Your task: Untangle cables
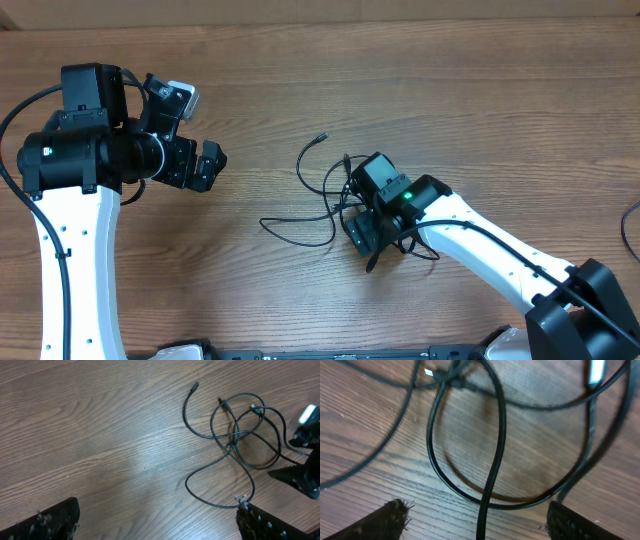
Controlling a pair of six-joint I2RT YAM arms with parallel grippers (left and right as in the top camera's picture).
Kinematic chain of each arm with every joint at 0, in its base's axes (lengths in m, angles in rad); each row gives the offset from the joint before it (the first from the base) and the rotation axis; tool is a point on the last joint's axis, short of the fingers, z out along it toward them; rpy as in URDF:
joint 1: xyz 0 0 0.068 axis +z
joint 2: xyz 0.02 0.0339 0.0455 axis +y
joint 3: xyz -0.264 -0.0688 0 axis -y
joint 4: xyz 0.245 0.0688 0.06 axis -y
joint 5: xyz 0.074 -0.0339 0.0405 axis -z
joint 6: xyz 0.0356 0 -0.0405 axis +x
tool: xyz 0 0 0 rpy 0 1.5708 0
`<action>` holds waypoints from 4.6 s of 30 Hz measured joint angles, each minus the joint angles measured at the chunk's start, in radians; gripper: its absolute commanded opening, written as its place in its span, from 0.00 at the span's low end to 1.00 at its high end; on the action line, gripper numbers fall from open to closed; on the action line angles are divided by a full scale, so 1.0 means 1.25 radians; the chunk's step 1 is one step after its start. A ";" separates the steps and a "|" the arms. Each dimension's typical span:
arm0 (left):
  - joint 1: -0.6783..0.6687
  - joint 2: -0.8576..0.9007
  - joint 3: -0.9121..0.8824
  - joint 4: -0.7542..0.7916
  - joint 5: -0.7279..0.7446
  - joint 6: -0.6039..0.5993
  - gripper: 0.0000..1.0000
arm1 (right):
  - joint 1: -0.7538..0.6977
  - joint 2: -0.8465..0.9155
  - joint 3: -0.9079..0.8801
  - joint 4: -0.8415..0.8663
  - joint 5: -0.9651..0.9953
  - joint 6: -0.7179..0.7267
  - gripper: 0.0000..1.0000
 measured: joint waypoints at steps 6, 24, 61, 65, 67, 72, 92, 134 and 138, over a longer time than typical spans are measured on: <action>0.000 0.000 0.000 0.000 0.000 0.000 0.99 | 0.000 0.000 -0.040 0.023 -0.025 -0.006 0.46; 0.000 0.000 0.000 -0.001 0.000 0.000 0.99 | -0.005 0.001 0.038 -0.068 -0.057 0.000 0.04; 0.000 0.000 0.000 -0.001 0.000 0.000 0.99 | -0.010 0.003 1.191 0.211 0.153 0.000 0.04; 0.000 0.000 0.000 -0.001 0.000 0.000 1.00 | -0.010 0.003 1.191 0.345 0.157 0.000 0.04; 0.000 0.000 0.000 -0.001 0.000 0.000 1.00 | -0.010 0.003 1.191 0.406 0.158 0.000 0.04; 0.000 0.000 0.000 -0.001 0.000 0.000 1.00 | -0.010 0.003 1.191 0.512 0.159 0.000 0.04; 0.000 0.000 0.000 0.000 0.000 0.000 1.00 | -0.010 0.080 1.195 0.490 0.312 0.072 0.04; 0.000 0.000 0.000 0.000 0.000 0.000 1.00 | -0.041 0.233 1.195 0.681 0.152 0.426 0.04; 0.000 0.000 0.000 0.000 0.000 0.000 1.00 | -0.041 0.233 1.195 0.715 0.142 0.453 0.04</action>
